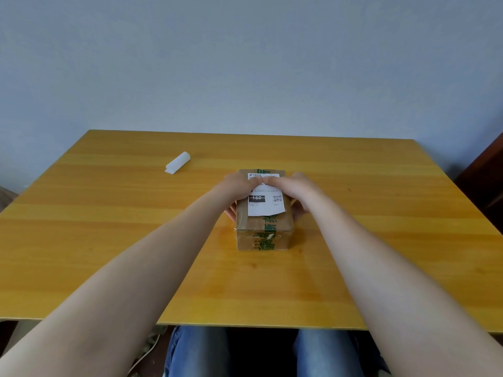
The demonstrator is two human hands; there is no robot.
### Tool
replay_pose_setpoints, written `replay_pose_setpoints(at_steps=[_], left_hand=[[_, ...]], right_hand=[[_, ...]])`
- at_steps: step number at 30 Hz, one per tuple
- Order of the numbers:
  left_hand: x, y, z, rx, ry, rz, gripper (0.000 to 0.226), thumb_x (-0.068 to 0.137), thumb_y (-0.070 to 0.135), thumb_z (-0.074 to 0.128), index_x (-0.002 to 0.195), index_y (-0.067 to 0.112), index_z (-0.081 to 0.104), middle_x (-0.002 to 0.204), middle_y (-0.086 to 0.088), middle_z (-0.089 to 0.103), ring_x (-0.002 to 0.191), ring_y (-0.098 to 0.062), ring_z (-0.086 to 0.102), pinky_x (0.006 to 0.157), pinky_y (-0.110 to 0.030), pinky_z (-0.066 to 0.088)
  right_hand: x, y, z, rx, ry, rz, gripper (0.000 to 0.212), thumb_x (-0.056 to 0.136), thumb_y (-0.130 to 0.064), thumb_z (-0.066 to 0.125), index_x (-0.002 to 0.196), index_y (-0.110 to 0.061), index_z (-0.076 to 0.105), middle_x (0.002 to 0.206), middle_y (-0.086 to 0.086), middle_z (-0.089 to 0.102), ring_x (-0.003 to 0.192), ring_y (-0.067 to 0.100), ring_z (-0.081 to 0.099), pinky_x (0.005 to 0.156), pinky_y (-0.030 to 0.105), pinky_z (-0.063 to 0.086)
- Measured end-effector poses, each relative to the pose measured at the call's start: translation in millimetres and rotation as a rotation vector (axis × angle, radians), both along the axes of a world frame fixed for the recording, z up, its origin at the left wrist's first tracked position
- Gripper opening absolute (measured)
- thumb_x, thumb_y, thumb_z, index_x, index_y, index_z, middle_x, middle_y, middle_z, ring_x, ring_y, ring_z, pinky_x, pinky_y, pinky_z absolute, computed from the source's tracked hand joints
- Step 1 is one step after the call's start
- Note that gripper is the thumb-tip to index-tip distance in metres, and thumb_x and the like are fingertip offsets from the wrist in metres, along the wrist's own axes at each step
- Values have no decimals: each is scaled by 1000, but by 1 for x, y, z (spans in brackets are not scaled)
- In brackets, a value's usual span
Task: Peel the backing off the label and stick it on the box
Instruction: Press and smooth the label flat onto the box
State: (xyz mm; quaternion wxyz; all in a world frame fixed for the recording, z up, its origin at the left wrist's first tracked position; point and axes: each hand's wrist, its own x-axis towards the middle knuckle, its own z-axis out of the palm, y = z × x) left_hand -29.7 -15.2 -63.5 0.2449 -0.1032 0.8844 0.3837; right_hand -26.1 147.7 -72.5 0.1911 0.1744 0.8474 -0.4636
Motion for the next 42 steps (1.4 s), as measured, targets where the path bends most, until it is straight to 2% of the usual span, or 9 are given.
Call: replay_pose_setpoints(at_steps=[3, 10, 12, 16, 21, 25, 33, 38, 42], left_hand=[[3, -2, -1, 24, 15, -9, 52, 100, 60, 51, 114, 11, 61, 91, -12, 72, 76, -34, 74, 55, -43, 63], [13, -14, 2, 130, 6, -30, 40, 88, 53, 75, 103, 17, 66, 88, -5, 77, 73, -23, 75, 52, -36, 65], [17, -15, 0, 132, 12, -20, 40, 84, 54, 79, 94, 19, 63, 87, -6, 76, 71, -21, 75, 50, -36, 64], [21, -15, -5, 151, 61, 38, 44, 78, 58, 82, 89, 20, 62, 87, -5, 77, 73, -22, 76, 49, -36, 63], [22, -12, -13, 175, 121, 121, 47, 79, 59, 81, 95, 17, 68, 95, -5, 77, 87, -25, 76, 56, -39, 63], [24, -9, -17, 126, 164, 122, 53, 80, 68, 74, 92, 17, 70, 91, -5, 78, 83, -29, 77, 61, -44, 65], [22, -6, -17, 16, 190, 93, 63, 78, 82, 61, 85, 20, 70, 78, -2, 78, 69, -32, 78, 62, -42, 67], [18, -4, -15, 21, 185, 86, 59, 82, 79, 60, 87, 21, 67, 80, -2, 76, 72, -29, 77, 55, -38, 64], [15, -3, -13, 30, 171, 87, 58, 83, 78, 60, 84, 20, 66, 80, -2, 75, 74, -30, 77, 60, -41, 65]], right_hand=[[2, 2, 0, 2, 30, 15, 60, 84, -61, 80, 111, -8, 69, 102, 15, 79, 87, 40, 79, 74, 61, 67], [9, 12, -7, -68, 53, 17, 57, 79, -51, 90, 120, -14, 73, 110, 9, 80, 90, 36, 80, 66, 58, 68], [12, 11, -6, -93, 58, 20, 51, 81, -49, 90, 117, -17, 74, 106, 6, 81, 88, 31, 80, 59, 47, 68], [19, 9, -12, -141, 71, -9, 35, 89, -49, 83, 105, -23, 67, 93, -2, 77, 75, 16, 73, 44, 25, 53], [16, 2, -20, -92, 154, -17, 39, 88, -56, 79, 104, -24, 63, 99, -2, 76, 82, 18, 73, 65, 36, 60], [10, -3, -28, -17, 177, -24, 65, 86, -67, 72, 126, -17, 56, 110, -1, 73, 97, 23, 73, 88, 46, 63], [3, -2, -25, 82, 163, -11, 83, 79, -78, 66, 132, -16, 52, 114, 1, 71, 104, 28, 71, 91, 50, 62], [-1, -2, -22, 81, 126, -44, 94, 76, -80, 65, 143, -15, 52, 115, 3, 73, 101, 31, 73, 68, 41, 62], [-6, -2, -24, 127, 109, -44, 103, 69, -88, 58, 141, -14, 58, 118, 4, 74, 104, 34, 72, 83, 47, 64]])
